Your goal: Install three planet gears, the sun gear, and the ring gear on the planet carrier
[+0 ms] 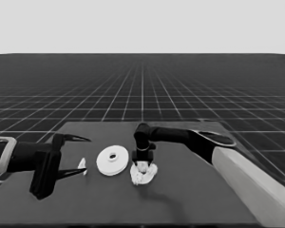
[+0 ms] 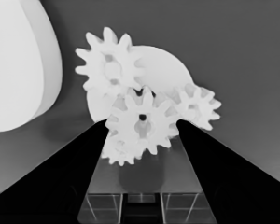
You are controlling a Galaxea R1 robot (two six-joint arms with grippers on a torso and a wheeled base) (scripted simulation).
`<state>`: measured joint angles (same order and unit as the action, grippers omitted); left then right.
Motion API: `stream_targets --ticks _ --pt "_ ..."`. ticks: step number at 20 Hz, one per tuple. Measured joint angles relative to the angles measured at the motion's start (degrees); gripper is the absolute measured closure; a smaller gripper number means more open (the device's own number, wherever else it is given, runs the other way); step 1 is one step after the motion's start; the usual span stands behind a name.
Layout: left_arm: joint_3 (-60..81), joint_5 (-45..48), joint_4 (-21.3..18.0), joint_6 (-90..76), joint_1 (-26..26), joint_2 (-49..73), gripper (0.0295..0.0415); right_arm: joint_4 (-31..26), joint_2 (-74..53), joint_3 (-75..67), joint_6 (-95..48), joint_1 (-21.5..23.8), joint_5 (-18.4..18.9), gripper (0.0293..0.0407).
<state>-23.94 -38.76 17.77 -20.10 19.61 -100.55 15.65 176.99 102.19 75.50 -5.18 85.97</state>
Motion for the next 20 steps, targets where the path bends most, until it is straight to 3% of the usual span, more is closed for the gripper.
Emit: stream_targets --ticks 20 --pt "0.0 0.0 0.0 0.0 0.0 0.0 0.0326 0.1 -0.1 0.1 9.9 -0.9 0.0 0.0391"
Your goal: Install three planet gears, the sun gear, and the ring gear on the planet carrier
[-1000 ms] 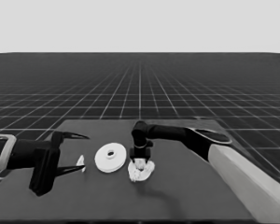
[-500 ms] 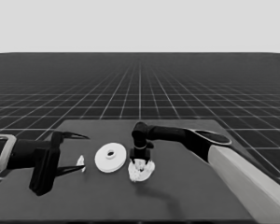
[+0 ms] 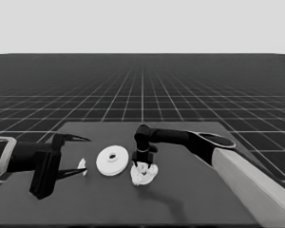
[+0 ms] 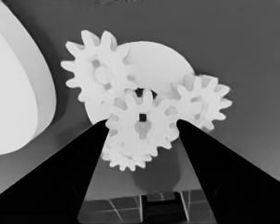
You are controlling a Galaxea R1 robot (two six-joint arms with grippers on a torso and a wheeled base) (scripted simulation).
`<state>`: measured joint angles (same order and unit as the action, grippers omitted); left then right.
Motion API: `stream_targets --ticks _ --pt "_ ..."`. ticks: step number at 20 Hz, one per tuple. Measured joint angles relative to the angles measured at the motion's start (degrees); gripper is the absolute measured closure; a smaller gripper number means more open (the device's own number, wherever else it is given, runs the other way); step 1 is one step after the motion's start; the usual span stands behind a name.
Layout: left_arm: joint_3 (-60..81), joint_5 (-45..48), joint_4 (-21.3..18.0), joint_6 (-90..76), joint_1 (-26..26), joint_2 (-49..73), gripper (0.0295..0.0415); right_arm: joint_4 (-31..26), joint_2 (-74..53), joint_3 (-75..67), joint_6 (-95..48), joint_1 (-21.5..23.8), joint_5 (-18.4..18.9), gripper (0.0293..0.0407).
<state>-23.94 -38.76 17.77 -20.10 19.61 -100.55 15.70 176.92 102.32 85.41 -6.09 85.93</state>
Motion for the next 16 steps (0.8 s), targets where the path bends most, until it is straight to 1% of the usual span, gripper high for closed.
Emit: stream_targets --ticks 16 --pt "0.0 0.0 0.0 0.0 0.0 0.0 0.0326 0.0 0.0 0.0 9.6 0.0 0.0 0.0391"
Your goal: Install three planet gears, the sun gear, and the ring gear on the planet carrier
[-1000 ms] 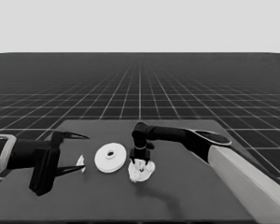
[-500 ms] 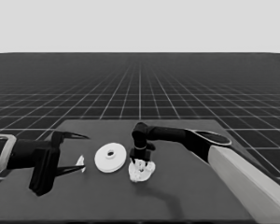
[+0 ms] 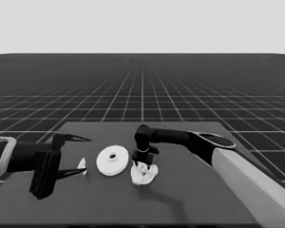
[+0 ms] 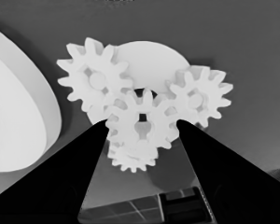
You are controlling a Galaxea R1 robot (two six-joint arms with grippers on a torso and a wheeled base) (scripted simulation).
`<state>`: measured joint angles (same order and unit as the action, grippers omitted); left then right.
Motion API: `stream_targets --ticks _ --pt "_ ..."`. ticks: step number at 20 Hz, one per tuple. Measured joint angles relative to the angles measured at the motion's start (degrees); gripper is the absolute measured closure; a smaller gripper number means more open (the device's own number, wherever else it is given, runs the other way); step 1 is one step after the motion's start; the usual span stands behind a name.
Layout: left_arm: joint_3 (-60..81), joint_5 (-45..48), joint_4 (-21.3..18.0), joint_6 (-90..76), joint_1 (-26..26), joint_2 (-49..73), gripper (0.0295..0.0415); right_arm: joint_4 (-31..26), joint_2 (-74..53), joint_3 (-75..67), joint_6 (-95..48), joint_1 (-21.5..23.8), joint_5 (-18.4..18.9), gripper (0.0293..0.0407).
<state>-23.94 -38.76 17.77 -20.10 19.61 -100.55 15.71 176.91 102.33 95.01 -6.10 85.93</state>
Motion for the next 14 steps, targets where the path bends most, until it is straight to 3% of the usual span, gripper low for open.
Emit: stream_targets --ticks 14 --pt "0.0 0.0 0.0 0.0 0.0 0.0 0.0326 0.0 0.0 0.0 8.4 0.0 0.0 0.0391"
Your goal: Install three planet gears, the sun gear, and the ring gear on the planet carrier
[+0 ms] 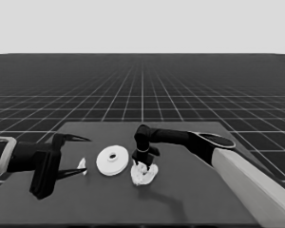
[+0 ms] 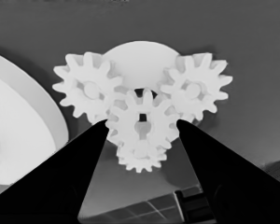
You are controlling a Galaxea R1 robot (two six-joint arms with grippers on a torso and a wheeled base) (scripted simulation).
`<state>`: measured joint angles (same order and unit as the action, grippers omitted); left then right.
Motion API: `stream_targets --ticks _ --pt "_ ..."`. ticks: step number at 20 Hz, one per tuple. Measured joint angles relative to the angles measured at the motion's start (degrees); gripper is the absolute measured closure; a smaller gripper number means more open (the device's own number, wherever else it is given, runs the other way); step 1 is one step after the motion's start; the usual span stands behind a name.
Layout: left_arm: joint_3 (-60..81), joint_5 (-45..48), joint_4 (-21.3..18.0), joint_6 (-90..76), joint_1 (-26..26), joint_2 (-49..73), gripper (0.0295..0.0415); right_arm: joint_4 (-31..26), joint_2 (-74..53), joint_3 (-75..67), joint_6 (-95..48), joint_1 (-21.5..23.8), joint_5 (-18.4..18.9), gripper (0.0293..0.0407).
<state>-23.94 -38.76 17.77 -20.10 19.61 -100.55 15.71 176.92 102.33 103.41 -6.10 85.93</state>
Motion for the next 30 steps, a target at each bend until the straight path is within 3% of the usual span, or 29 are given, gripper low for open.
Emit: stream_targets --ticks 30 --pt "0.0 0.0 0.0 0.0 0.0 0.0 0.0326 0.0 0.0 0.0 18.0 0.0 0.0 0.0391"
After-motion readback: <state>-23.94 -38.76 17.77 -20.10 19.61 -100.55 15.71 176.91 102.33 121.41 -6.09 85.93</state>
